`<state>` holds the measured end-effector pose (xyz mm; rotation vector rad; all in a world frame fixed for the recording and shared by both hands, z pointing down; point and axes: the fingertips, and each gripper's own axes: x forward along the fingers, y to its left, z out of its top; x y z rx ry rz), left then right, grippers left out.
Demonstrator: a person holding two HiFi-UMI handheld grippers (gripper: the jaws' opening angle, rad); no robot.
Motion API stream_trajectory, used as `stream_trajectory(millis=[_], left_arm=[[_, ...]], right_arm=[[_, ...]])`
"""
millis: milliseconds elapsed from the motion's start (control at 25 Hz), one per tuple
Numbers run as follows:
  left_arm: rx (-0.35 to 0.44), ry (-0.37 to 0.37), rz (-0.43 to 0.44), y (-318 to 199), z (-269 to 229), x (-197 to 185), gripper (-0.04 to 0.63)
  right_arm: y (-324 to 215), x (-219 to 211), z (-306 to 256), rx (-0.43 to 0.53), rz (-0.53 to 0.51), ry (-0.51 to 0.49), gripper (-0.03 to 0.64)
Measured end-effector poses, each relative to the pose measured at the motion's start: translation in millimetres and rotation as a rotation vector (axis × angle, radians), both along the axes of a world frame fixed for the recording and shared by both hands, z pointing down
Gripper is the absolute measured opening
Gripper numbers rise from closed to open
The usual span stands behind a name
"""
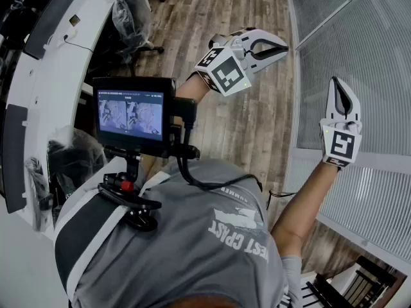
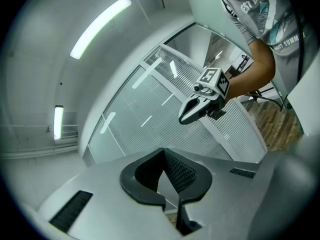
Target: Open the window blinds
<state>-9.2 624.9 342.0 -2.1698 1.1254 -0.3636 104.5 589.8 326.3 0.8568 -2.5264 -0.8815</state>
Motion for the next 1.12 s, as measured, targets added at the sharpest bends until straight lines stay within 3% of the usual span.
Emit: stream_trajectory(millis=[400, 560, 720, 1120], left_arm=[[0.017, -0.005, 0.019, -3.9, -1.2, 4.5, 0.003], [0.032, 0.003, 0.037, -11.5, -12.5, -26.0, 0.003], [-0.013, 0.000, -0.016, 23.5, 1.9, -36.1, 0.003], [0.019, -0.005, -0.011, 19.4, -16.4, -48.1, 0.003]], right_arm=[[-3.5, 2.8, 1.0, 0.028, 0.010, 0.001, 0.003], [-7.9, -29.7, -15.3, 0.077, -0.007, -0.028, 0.003], [19.7, -32.1, -1.5, 0.022, -0.021, -0.047, 0.003], [14.2, -22.0, -13.9, 0.022, 0.028, -0.058, 0.003]])
